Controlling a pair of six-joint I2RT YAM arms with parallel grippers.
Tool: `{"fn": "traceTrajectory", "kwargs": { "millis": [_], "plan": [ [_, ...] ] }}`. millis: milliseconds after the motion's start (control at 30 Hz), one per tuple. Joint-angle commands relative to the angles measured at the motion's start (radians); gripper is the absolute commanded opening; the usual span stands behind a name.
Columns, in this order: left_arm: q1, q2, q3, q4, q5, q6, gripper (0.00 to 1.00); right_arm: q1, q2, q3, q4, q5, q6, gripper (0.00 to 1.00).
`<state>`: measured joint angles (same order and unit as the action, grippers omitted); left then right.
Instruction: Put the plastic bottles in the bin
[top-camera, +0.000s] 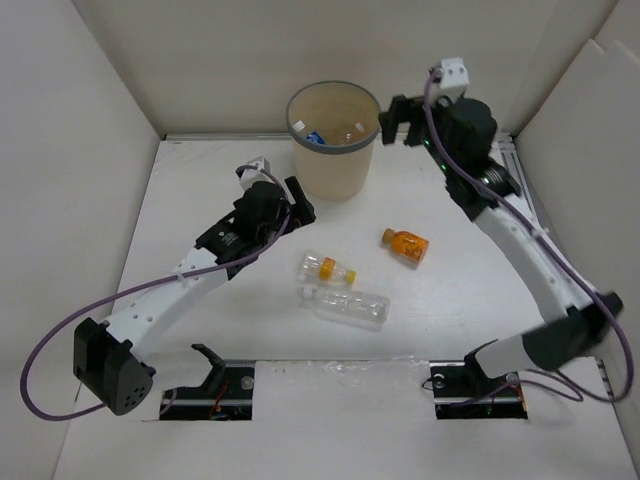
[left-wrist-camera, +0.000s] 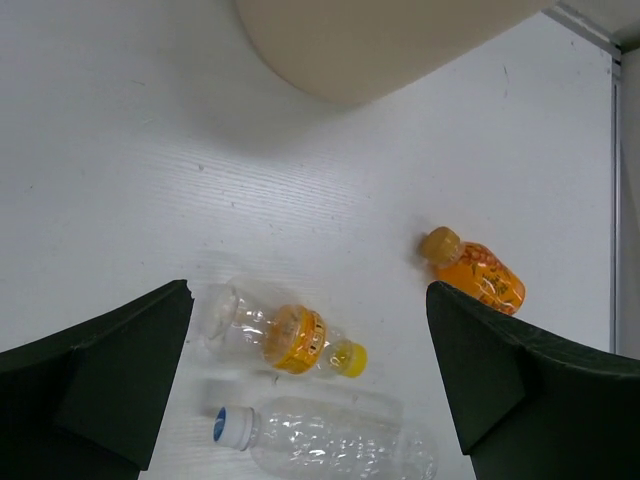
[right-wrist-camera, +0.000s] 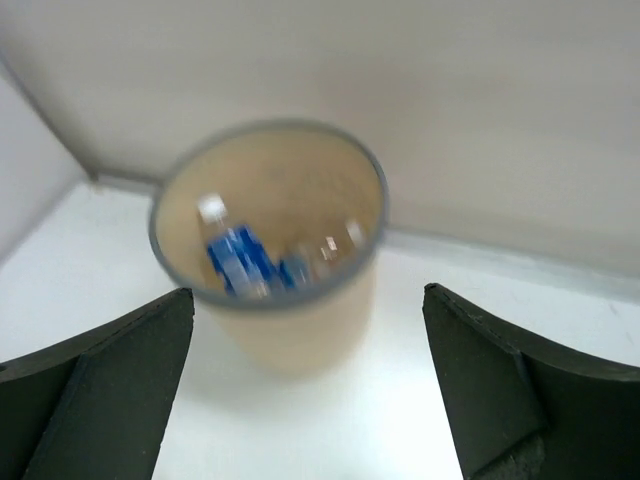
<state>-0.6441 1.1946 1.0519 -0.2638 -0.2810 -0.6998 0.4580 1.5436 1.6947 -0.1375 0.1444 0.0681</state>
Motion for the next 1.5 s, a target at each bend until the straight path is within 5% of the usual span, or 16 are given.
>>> {"fn": "traceTrajectory", "kwargs": {
  "millis": [0,100,267,633,867,1167,1300,1333,1467],
  "plan": [
    [0.009,-0.012,0.066,-0.037,-0.067,-0.090,1.00,-0.047,-0.190,-0.296,-0.110,-0.041,-0.027,1.00],
    [0.029,-0.030,0.053,0.007,-0.054,-0.080,1.00,-0.108,-0.344,-0.588,0.013,-0.104,0.012,1.00],
    [0.040,-0.030,0.043,0.038,-0.004,-0.056,1.00,-0.220,-0.330,-0.727,0.024,-0.290,0.030,1.00],
    [0.040,-0.065,-0.019,0.116,0.028,-0.026,1.00,-0.232,-0.116,-0.852,0.018,-0.267,0.058,1.00],
    [0.040,-0.066,-0.029,0.126,0.046,-0.026,1.00,-0.209,-0.045,-0.790,-0.074,-0.239,0.107,1.00],
    [0.040,-0.084,-0.029,0.115,-0.024,-0.017,1.00,-0.128,0.047,-0.739,-0.186,-0.140,0.119,0.89],
    [0.040,-0.084,-0.038,0.115,-0.024,-0.017,1.00,-0.128,0.058,-0.719,-0.214,-0.118,0.140,0.61],
    [0.040,-0.075,-0.038,0.115,-0.024,-0.007,1.00,-0.128,0.058,-0.710,-0.226,-0.118,0.141,0.45],
    [0.040,-0.020,-0.016,0.126,0.002,0.005,1.00,-0.128,0.033,-0.710,-0.214,-0.158,0.141,0.13]
  ]
}}
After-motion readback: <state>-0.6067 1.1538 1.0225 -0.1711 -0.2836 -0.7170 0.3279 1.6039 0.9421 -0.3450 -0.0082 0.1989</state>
